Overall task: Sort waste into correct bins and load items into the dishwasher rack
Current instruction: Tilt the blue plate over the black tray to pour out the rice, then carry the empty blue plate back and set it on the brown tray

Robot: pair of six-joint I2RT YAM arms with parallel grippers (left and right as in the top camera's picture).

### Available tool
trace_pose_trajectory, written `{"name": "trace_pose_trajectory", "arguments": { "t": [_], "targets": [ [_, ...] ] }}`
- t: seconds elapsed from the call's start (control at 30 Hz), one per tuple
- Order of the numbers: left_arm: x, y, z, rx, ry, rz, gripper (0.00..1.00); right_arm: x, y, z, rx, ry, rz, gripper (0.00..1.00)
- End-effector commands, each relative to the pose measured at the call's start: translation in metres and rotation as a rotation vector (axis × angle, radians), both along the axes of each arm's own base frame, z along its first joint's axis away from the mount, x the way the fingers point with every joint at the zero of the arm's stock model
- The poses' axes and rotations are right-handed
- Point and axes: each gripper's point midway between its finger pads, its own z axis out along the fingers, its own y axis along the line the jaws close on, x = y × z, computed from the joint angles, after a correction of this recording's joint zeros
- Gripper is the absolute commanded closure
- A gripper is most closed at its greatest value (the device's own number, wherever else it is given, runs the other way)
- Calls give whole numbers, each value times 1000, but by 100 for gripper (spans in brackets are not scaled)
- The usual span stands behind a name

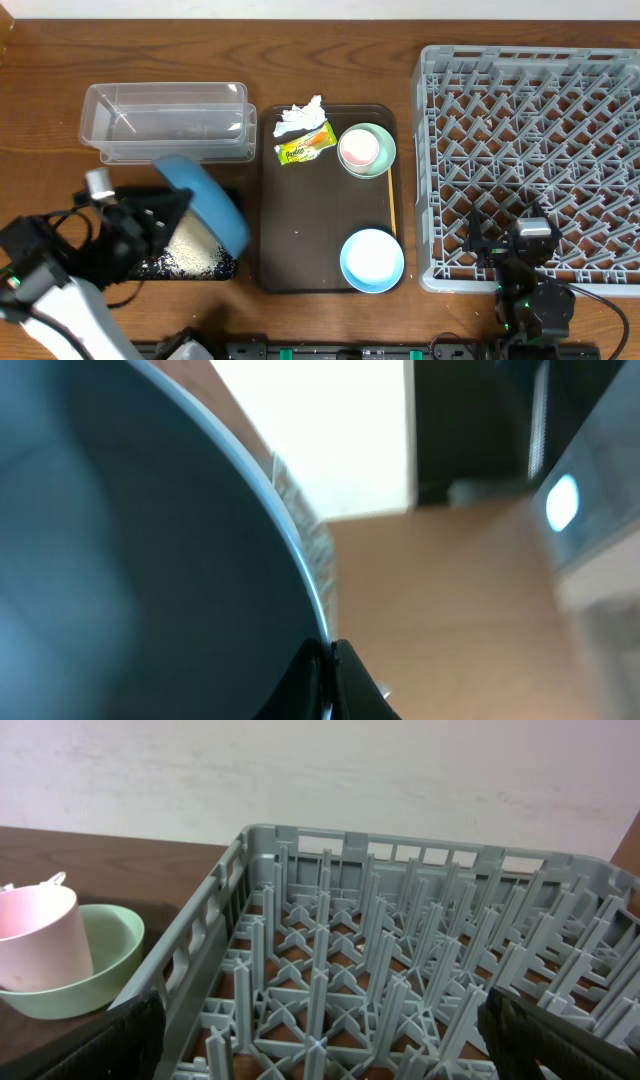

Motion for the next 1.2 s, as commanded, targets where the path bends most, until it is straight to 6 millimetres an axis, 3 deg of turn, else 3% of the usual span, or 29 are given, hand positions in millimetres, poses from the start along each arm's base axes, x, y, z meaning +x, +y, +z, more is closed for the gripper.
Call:
{"name": "trace_pose_trajectory", "arguments": {
  "t": [0.0,0.1,0.27,0.43,0.63,0.73,0.93,1.17],
  "targets": [
    [-18,-19,6,195,29,-17,94,0,2,-1,-9,4,9,1],
    [-32,-27,-2,339,59,4,94,0,2,-1,-9,4,9,1],
    [-60,-63,17,409,-128,-104,94,0,2,-1,-9,4,9,1],
    [-66,-68,24,449,-203,-108,94,0,2,-1,-9,4,9,1],
    [-40,-36,9,465,-4,45,94,0,2,-1,-9,4,9,1],
    [-27,-32,7,454,34,16,94,0,2,-1,-9,4,9,1],
    [-2,-45,-5,470,113,-133,94,0,2,-1,-9,4,9,1],
    [16,-82,-35,721,266,-305,94,0,2,-1,-9,4,9,1]
  ]
}}
